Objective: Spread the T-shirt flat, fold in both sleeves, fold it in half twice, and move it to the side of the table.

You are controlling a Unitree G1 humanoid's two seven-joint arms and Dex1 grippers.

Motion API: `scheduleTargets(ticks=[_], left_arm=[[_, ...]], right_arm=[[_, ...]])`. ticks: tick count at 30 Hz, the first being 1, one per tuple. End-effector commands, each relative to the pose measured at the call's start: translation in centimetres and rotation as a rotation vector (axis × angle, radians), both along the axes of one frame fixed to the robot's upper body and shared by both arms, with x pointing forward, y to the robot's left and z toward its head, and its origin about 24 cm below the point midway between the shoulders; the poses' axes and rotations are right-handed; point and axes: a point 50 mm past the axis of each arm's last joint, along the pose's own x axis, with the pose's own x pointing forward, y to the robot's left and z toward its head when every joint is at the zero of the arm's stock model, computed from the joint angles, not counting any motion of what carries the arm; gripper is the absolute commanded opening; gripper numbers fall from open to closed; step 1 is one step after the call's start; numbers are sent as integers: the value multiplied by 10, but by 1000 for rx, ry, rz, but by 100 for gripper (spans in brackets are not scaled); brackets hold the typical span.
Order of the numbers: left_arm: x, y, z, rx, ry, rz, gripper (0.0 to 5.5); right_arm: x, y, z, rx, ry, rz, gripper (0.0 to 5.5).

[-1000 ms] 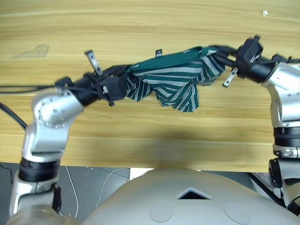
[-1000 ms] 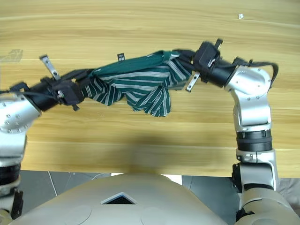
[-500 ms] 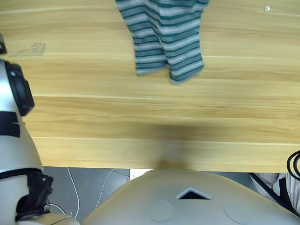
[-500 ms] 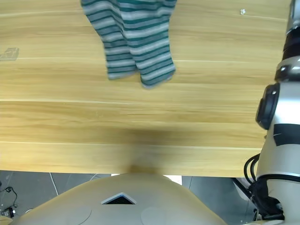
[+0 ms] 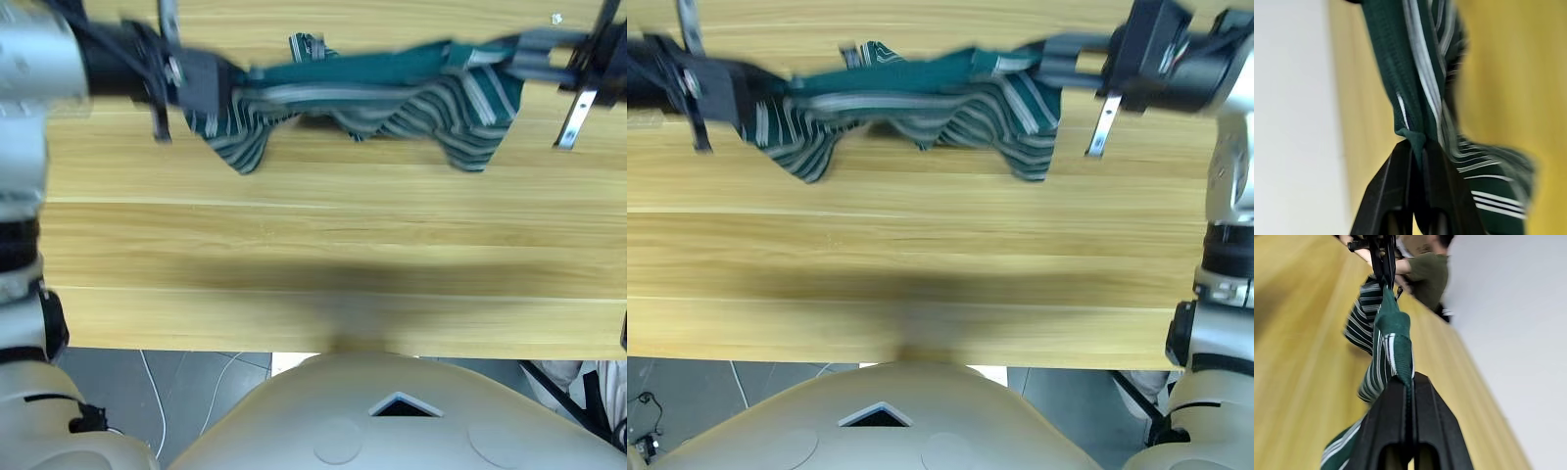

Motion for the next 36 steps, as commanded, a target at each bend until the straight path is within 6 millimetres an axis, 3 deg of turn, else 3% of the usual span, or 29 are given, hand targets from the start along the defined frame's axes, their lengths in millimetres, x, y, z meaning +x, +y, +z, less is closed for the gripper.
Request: scheduleTargets(ticks=[1,4,7,13,16,19,22,24,26,27,29,32,34,36], left_arm=[[-27,-3,-20,8,67,-17,7],[-39,-3,-18,12,77,-16,7],[-69,-11,-26,29,195,-67,7],[-124,-26,-35,-67,585,-122,7],[-134,-32,-32,-137,743,-118,7],[-97,-24,-37,-142,641,-14,7],[6,-16,-32,-253,323,235,7],[74,-16,1,-288,71,352,7],[130,-23,45,-329,-213,494,7],[147,-29,65,-340,-339,550,7],[163,-41,108,-380,-587,618,7],[161,-50,162,-446,-839,632,7],[157,-51,180,-470,-895,619,7],[158,-48,183,-475,-896,629,7]], right_arm=[[-19,2,-19,-43,110,36,4],[-34,-2,-30,-81,207,75,4],[-59,-1,-42,-119,335,148,4],[-89,12,-40,-32,494,292,4],[-96,16,-49,-57,582,319,4],[-67,10,-56,-108,495,192,4],[13,-7,-58,-319,189,-102,4],[79,-8,-25,-356,-79,-339,4],[125,-7,23,-365,-344,-597,4],[137,-9,44,-369,-457,-712,4],[148,-14,85,-344,-667,-904,4],[147,-15,124,-326,-900,-1008,4],[146,-12,135,-314,-971,-1011,4],[146,-10,137,-341,-1023,-1000,4]])
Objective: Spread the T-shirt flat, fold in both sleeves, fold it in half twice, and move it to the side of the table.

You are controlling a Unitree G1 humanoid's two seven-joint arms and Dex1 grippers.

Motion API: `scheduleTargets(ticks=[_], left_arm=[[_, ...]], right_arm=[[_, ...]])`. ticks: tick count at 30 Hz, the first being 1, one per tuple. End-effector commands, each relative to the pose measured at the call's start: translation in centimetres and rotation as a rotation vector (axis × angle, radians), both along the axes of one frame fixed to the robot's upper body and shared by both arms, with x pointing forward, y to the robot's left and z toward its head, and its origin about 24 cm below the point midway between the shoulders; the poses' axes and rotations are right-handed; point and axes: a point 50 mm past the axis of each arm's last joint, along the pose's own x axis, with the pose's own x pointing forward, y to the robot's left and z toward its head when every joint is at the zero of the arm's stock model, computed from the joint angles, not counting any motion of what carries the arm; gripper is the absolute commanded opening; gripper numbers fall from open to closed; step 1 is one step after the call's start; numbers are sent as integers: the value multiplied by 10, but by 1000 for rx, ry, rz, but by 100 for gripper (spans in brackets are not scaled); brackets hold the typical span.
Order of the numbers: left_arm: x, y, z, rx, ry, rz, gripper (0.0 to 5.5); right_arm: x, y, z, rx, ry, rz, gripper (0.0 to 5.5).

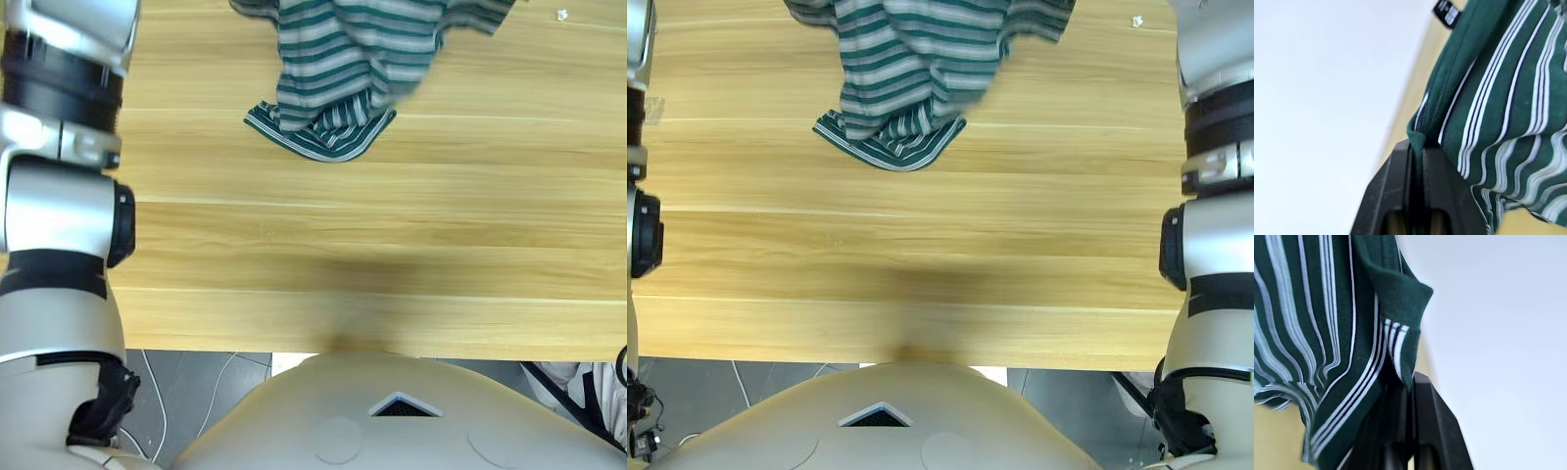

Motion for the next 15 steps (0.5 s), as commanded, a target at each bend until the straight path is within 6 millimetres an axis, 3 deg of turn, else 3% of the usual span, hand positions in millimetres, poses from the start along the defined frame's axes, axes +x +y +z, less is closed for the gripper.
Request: scheduleTargets(ticks=[1,10,13,15], left_arm=[[13,6,102,49,-405,235,7],[26,11,56,165,-283,196,7],[28,14,27,229,-166,153,7],[28,16,-8,310,-50,76,7]], right_arm=[[9,-15,88,-176,-476,-201,4],[15,-11,66,-223,-436,-165,4],[17,-7,47,-242,-377,-122,4],[18,-4,18,-271,-291,-65,4]])
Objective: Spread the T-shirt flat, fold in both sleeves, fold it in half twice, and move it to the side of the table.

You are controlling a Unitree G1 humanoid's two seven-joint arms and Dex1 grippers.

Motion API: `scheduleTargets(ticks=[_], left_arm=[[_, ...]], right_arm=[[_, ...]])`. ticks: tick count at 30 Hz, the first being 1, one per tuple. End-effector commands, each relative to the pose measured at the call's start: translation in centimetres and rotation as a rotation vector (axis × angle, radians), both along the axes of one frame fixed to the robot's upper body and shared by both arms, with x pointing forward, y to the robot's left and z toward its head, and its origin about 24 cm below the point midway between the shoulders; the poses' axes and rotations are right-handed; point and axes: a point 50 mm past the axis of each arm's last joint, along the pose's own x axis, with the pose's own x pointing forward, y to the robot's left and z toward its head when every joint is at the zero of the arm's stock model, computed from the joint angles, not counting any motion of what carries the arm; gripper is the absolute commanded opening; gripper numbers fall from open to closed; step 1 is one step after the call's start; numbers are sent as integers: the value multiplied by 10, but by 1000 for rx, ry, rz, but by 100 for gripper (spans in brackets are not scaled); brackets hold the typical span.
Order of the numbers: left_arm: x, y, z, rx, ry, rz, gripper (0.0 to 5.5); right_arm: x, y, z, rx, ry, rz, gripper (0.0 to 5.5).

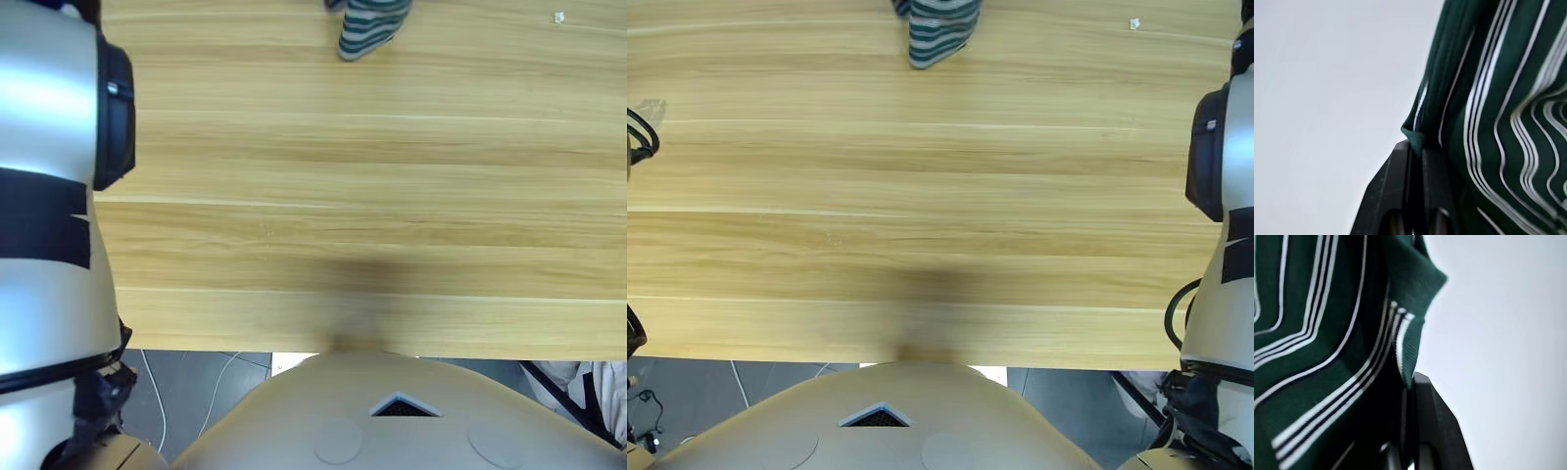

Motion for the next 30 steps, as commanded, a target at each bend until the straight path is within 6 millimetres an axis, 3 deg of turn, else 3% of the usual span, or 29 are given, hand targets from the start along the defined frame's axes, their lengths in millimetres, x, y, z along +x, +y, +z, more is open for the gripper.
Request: scheduleTargets(ticks=[1,4,6,11,16,20,23,26,30], left_arm=[[-2,16,-77,172,284,-67,7],[-27,26,-153,257,509,-222,7],[-47,31,-170,233,555,-290,7],[-104,46,-164,224,549,-364,7],[-170,45,-154,309,564,-451,7],[-230,34,-182,396,733,-575,7],[-279,25,-205,485,906,-725,7],[-301,23,-208,504,986,-764,7],[-308,24,-210,507,1010,-761,7]], right_arm=[[0,-5,-62,-72,204,40,4],[-13,-2,-125,-82,407,160,4],[-26,-3,-146,-48,468,256,4],[-60,-18,-164,12,525,399,4],[-116,-27,-171,-3,602,508,4],[-185,-14,-202,-115,937,678,4],[-220,-11,-206,-156,1170,705,4],[-235,-10,-202,-156,1305,701,4],[-238,-8,-203,-149,1360,686,4]])
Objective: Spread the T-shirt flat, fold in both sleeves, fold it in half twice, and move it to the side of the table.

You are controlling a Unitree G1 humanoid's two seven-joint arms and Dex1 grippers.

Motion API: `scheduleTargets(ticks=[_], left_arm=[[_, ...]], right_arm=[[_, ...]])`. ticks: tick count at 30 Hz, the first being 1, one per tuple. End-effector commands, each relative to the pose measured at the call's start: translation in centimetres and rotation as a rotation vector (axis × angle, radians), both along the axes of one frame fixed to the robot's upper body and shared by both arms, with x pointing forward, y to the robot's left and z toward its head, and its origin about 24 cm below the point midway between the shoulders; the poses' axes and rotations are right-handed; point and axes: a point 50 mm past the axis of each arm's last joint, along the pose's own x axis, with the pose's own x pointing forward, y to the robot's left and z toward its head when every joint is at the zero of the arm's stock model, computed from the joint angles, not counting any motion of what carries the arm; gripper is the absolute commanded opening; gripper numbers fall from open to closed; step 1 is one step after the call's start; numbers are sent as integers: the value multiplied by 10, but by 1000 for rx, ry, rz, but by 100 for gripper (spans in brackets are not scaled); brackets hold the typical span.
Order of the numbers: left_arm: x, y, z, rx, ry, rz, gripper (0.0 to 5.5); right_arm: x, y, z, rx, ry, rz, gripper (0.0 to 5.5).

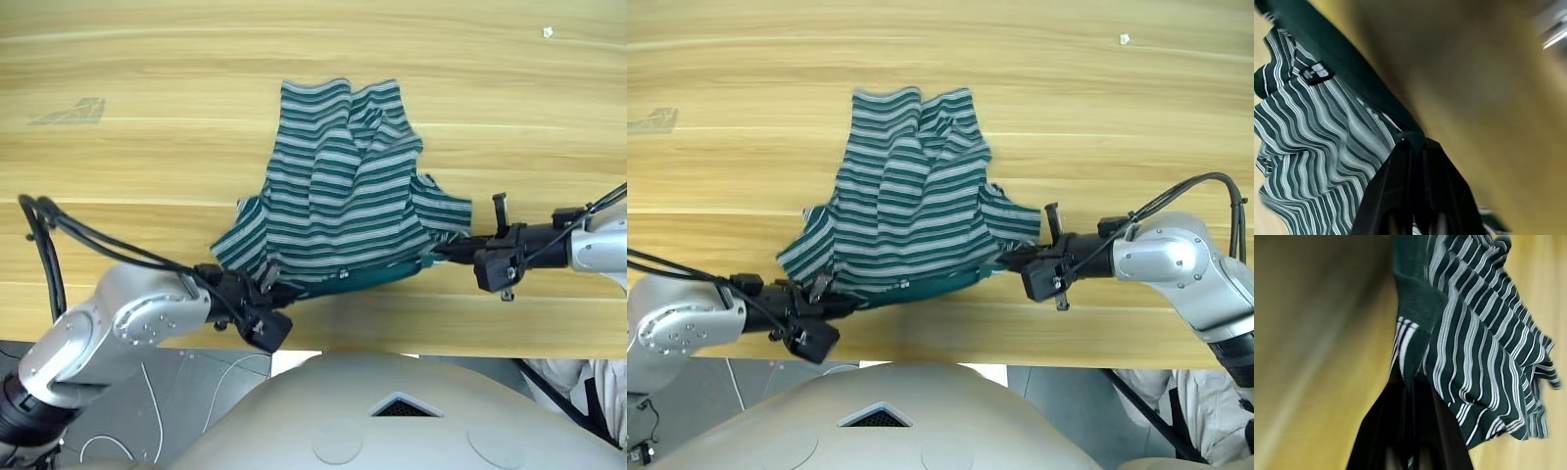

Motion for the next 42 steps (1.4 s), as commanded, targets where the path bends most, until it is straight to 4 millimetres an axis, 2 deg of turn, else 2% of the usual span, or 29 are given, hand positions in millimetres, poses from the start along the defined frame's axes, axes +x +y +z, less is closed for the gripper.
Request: scheduleTargets(ticks=[1,5,6,8,12,15,19,20,22,25,27,31,36,39,42], left_arm=[[-2,3,0,34,-3,10,7],[-2,2,0,19,-3,19,7],[0,3,-2,24,-12,21,43],[1,6,-2,34,-12,20,63],[-11,9,-2,48,93,9,125],[-21,6,1,-5,190,3,175],[-30,6,8,-55,325,20,239],[-27,7,11,-83,337,48,250],[-7,17,14,-130,301,163,270],[48,56,12,-151,5,458,270],[65,72,4,-169,-98,582,270],[75,80,-19,-183,-135,652,270],[75,72,-45,-209,-114,658,270],[70,68,-54,-221,-91,664,270],[67,70,-55,-229,-86,679,270]], right_arm=[[1,0,3,-22,18,-18,4],[-3,5,5,0,47,-13,4],[-4,6,3,0,61,-15,0],[-11,3,2,-11,152,-24,0],[-30,3,10,10,336,-5,81],[-30,5,15,49,368,-31,134],[-29,6,20,74,380,-49,142],[-26,4,19,70,361,-64,142],[-15,-2,17,56,300,-108,142],[15,-8,9,64,56,-216,142],[29,-11,-1,38,-62,-251,142],[42,-16,-20,-26,-169,-242,142],[49,-15,-43,-63,-173,-217,142],[43,-15,-54,-84,-112,-197,142],[38,-29,-59,-117,-83,-239,142]])
